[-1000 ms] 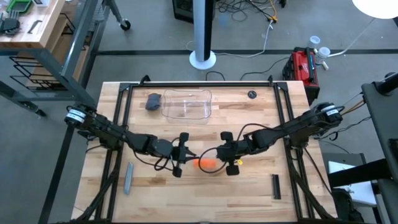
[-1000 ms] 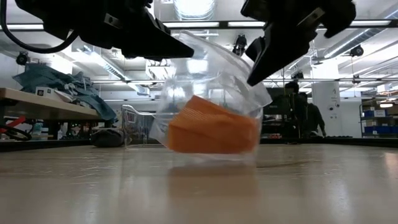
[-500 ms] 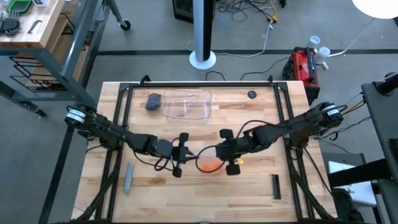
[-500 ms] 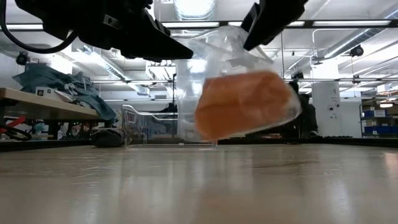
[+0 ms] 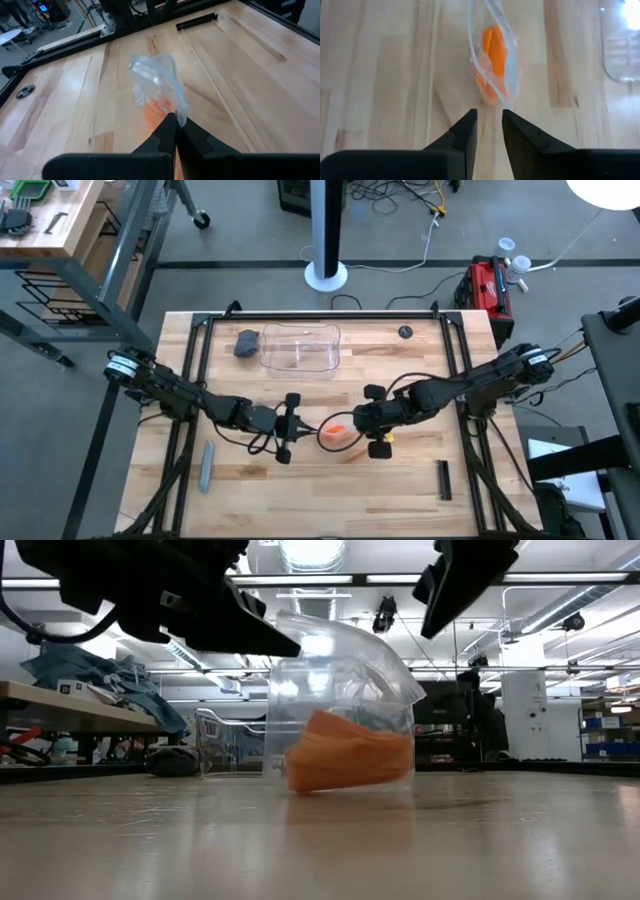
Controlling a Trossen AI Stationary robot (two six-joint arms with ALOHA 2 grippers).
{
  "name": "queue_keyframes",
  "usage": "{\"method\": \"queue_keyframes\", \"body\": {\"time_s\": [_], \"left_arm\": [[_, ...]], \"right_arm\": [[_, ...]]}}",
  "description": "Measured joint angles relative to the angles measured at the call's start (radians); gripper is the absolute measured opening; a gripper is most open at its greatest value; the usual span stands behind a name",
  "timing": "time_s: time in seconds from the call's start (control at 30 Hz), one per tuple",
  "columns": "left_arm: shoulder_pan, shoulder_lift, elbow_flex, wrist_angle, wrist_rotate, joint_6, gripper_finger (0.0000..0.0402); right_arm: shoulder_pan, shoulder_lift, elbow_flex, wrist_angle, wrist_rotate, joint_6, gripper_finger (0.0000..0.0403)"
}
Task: Roll bandage
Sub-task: Close the transparent zip bag
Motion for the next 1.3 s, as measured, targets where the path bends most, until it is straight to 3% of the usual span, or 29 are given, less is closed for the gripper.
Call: {"method": "queue_keyframes", "body": {"time_s": [0.2, 0.4, 0.5, 0.6, 0.73, 0.87, 0.93, 1.07, 1.3], "left_arm": [[0.000, 0.000, -0.010, 0.026, 0.000, -0.016, 0.0000], [0.000, 0.000, -0.011, 0.026, -0.004, -0.020, 0.0000], [0.000, 0.000, -0.011, 0.033, -0.009, -0.016, 0.0000], [0.000, 0.000, -0.011, 0.046, -0.010, 0.001, 0.0000], [0.000, 0.000, -0.012, 0.112, -0.011, 0.037, 0.0000], [0.000, -0.002, -0.012, 0.129, -0.008, 0.051, 0.0000], [0.000, -0.002, -0.012, 0.111, -0.006, 0.047, 0.0000], [-0.001, -0.002, -0.013, 0.063, -0.006, 0.023, 0.0000], [-0.008, -0.002, -0.012, 0.059, -0.005, 0.032, 0.0000]], "right_arm": [[0.002, -0.142, -0.223, 0.139, 0.082, 0.066, 0.0068], [0.005, -0.269, -0.596, 0.746, 0.080, 0.135, 0.0036], [0.002, -0.269, -0.698, 0.931, 0.059, 0.158, 0.0031], [-0.005, -0.278, -0.693, 0.967, 0.030, 0.155, 0.0032], [-0.005, -0.254, -0.657, 0.880, 0.026, 0.165, 0.0060], [-0.008, -0.234, -0.619, 0.744, 0.102, 0.292, 0.0106], [-0.010, -0.221, -0.616, 0.707, 0.088, 0.389, 0.0130], [-0.004, -0.176, -0.616, 0.775, 0.042, 0.508, 0.0170], [-0.007, -0.013, -0.616, 1.038, 0.077, 0.494, 0.0198]]}}
